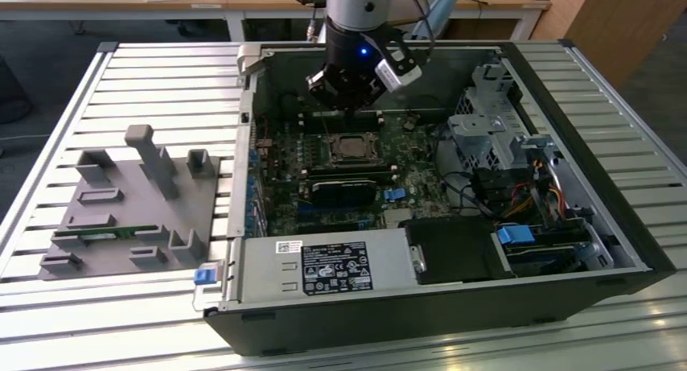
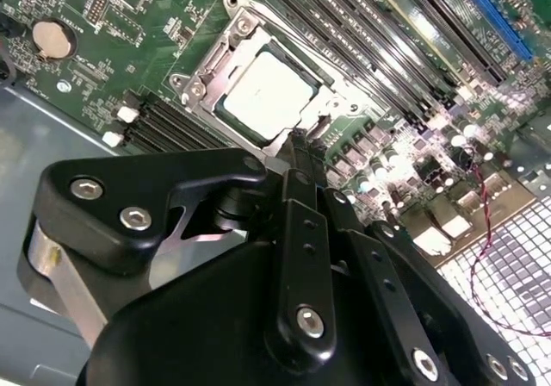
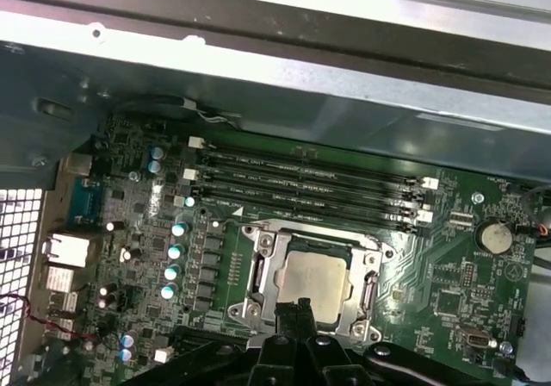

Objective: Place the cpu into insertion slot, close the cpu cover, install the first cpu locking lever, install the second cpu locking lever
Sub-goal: 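Install the first cpu locking lever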

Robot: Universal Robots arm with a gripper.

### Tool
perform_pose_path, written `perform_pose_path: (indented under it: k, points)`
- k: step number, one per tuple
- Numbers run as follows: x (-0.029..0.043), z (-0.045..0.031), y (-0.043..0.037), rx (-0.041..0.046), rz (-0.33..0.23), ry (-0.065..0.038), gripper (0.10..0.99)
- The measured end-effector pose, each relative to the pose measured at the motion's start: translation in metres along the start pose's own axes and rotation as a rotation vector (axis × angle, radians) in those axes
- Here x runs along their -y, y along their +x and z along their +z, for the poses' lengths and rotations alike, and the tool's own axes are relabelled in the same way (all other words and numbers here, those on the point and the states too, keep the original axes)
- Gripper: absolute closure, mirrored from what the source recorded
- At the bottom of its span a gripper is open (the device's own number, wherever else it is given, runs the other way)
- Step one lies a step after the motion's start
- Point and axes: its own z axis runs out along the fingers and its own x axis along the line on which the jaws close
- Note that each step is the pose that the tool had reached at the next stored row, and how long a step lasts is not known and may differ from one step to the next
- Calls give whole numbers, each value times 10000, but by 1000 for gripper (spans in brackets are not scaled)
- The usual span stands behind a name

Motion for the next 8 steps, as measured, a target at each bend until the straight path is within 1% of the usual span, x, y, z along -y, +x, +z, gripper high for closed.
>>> perform_pose_path:
  k: [5,8]
  points:
    - [-8,0,54,0,-1,0,973]
    - [-10,1,64,5,33,1,973]
